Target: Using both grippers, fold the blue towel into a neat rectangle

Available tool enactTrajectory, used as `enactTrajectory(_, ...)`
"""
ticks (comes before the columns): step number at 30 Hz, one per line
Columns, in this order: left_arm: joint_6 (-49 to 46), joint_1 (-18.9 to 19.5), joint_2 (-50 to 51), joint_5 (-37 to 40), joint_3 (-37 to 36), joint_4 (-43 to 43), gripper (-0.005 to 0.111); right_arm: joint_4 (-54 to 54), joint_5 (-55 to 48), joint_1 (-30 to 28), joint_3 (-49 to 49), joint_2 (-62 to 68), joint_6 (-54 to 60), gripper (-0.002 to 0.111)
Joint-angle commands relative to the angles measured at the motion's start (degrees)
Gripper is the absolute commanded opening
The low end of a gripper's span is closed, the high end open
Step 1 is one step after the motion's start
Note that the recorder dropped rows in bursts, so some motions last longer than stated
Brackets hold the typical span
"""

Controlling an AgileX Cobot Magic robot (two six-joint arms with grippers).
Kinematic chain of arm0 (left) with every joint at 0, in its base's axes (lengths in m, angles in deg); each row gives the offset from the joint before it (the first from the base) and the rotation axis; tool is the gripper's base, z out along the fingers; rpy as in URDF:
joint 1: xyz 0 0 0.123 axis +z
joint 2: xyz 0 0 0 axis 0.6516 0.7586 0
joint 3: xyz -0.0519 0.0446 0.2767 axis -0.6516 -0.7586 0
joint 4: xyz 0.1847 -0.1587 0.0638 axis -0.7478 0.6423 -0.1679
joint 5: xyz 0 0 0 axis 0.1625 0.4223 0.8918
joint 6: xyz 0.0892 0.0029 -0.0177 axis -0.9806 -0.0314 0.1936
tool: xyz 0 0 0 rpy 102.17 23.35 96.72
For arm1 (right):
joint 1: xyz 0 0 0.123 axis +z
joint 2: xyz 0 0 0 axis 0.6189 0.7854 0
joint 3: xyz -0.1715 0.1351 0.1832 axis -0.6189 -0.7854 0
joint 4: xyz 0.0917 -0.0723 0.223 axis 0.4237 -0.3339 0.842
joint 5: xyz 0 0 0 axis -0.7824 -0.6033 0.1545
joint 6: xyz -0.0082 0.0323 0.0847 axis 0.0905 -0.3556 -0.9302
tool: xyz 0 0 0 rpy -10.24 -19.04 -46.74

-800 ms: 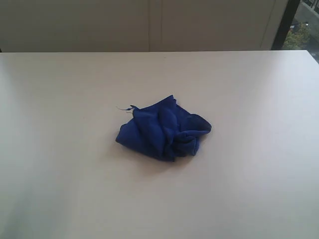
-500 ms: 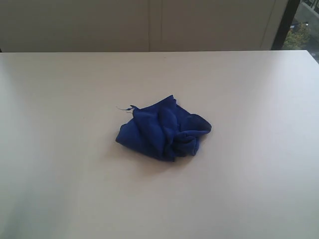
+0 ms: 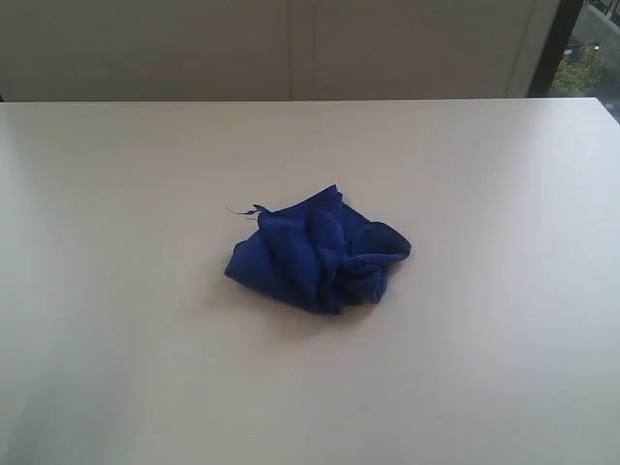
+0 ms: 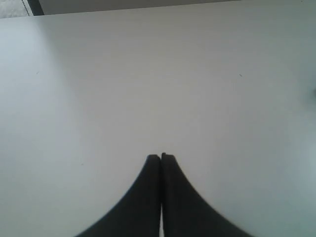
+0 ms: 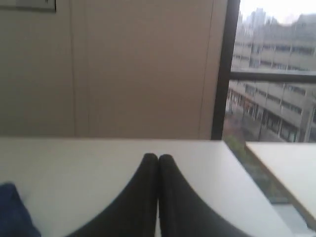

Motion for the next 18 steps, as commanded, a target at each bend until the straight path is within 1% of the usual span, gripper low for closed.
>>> enactTrajectory(1, 0.5, 0.2, -0.3, -0.3, -0.4, 0.2, 0.000, 0.0, 10.2, -0.1, -0.1, -0.3, 0.0, 0.000)
enactTrajectory(3, 0.5, 0.2, -0.3, -0.3, -0.4, 0.2, 0.000, 0.0, 11.3, -0.1, -0.1, -0.3, 0.0, 0.000)
enactTrajectory(6, 0.5, 0.2, -0.3, -0.3, -0.4, 0.2, 0.000, 0.0, 11.3, -0.1, -0.1, -0.3, -1.4, 0.000)
enactTrajectory(18, 0.5, 0.2, -0.3, -0.3, -0.4, 0.2, 0.000, 0.0, 10.7, -0.1, -0.1, -0.3, -1.3, 0.000)
